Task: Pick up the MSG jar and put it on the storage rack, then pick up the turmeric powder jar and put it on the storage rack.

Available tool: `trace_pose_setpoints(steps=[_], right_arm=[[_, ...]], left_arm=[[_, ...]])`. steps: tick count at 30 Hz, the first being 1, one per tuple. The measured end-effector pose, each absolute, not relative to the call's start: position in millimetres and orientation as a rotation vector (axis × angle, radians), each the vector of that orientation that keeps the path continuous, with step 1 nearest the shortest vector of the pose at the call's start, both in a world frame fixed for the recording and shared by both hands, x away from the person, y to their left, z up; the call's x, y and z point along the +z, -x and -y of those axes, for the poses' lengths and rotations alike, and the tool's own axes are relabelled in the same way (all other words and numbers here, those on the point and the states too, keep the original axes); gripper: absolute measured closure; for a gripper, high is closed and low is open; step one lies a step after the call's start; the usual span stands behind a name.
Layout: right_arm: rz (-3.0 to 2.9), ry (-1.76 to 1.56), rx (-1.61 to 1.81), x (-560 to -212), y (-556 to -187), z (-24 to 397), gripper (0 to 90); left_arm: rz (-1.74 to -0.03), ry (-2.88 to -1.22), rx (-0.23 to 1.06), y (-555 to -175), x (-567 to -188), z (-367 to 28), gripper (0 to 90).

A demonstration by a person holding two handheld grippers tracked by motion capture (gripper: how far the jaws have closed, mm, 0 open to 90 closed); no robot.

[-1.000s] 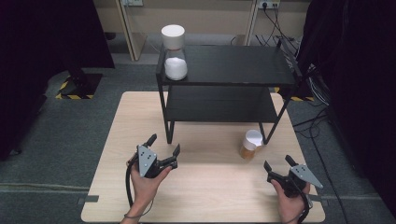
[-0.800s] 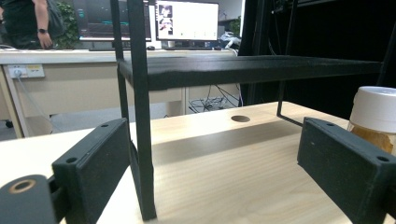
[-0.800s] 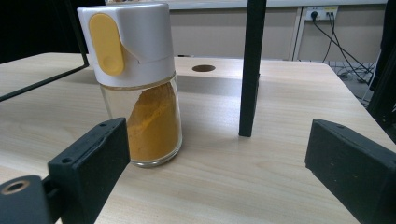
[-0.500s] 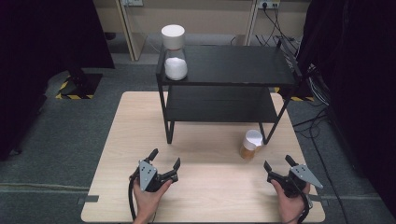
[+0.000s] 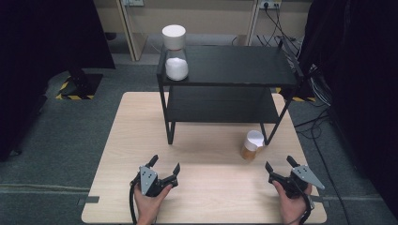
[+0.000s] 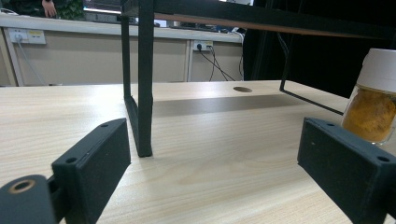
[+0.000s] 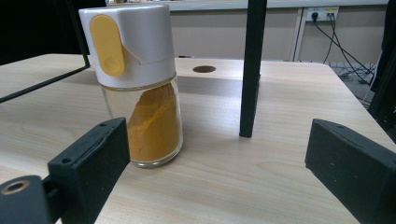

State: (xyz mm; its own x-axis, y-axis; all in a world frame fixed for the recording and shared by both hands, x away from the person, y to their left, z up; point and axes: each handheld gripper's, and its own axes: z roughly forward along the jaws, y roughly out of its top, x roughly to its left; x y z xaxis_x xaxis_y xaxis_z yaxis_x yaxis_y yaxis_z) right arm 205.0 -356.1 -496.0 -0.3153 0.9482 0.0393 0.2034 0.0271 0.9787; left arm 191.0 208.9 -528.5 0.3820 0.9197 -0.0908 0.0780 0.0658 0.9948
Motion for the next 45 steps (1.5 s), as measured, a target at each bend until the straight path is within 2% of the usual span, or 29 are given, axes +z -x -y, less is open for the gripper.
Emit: trace_pose_setpoints(steps=[45], right_arm=[[-1.624,-1.174,1.347,-495.7,-205.9,357.7,6.7]], left_arm=[[-0.997,-1.356,0.834,-190.4,-528.7,-206.9,8.9]])
